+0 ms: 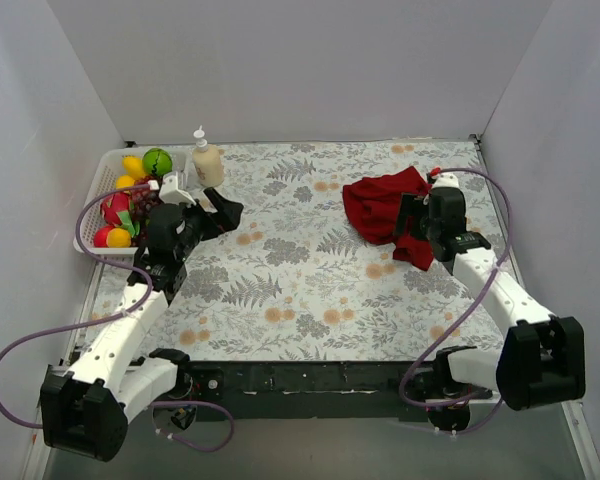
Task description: Pin the brooch onto the clothing
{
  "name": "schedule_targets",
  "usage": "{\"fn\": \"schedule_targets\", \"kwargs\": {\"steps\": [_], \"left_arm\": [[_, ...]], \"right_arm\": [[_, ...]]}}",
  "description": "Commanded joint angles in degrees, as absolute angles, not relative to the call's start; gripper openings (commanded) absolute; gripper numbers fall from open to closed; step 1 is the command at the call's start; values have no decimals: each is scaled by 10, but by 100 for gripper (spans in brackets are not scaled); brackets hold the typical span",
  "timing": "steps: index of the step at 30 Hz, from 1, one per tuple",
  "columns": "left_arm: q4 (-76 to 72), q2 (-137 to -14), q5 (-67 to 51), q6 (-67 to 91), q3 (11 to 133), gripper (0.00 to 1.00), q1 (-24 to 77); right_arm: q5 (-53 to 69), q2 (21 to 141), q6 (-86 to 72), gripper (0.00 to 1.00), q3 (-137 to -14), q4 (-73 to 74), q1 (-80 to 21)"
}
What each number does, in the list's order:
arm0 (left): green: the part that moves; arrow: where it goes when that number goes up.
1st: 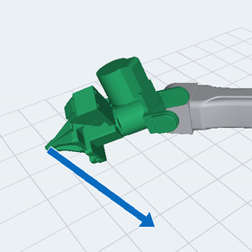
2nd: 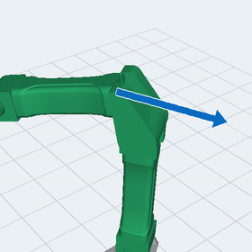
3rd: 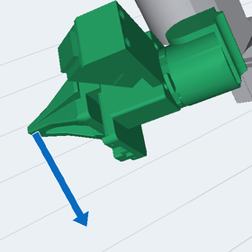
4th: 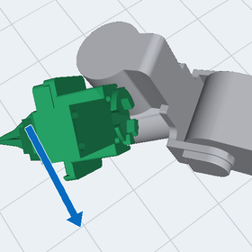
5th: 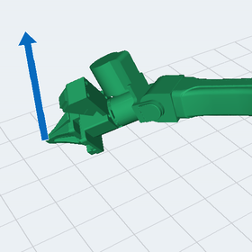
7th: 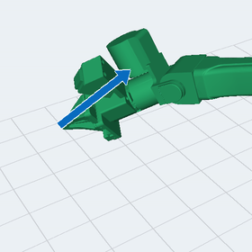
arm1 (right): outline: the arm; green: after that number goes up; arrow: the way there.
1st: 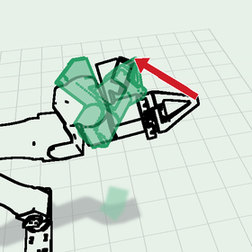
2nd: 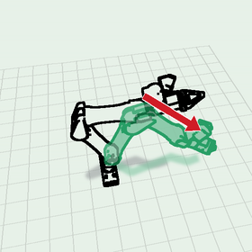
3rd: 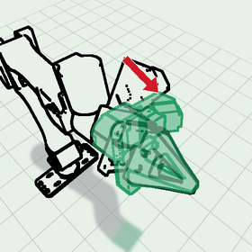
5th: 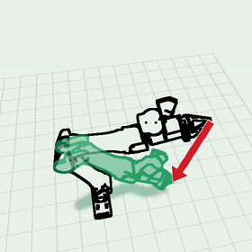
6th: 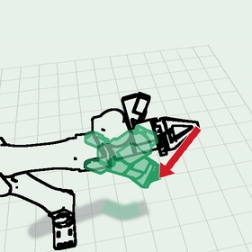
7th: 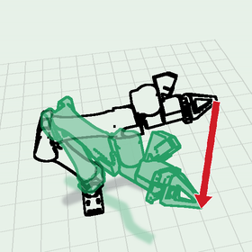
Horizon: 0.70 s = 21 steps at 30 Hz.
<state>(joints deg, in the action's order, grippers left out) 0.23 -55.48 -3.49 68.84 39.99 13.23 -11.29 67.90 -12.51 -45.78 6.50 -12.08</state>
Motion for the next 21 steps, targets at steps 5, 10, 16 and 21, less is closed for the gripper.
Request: {"fn": "schedule_targets", "kwargs": {"steps": [5,10,16,21], "left_arm": [[82,-645,-54,675,490,98,131],[51,-687,-130,665,504,98,148],[40,-729,-121,679,528,98,184],[27,-765,-124,693,551,98,216]], "right_arm": [[-143,757,-200,98,-495,153,-89],[-116,740,-209,97,-445,136,-36],[-59,751,-215,96,-411,123,-11],[-47,797,-224,92,-409,117,-6]]}}
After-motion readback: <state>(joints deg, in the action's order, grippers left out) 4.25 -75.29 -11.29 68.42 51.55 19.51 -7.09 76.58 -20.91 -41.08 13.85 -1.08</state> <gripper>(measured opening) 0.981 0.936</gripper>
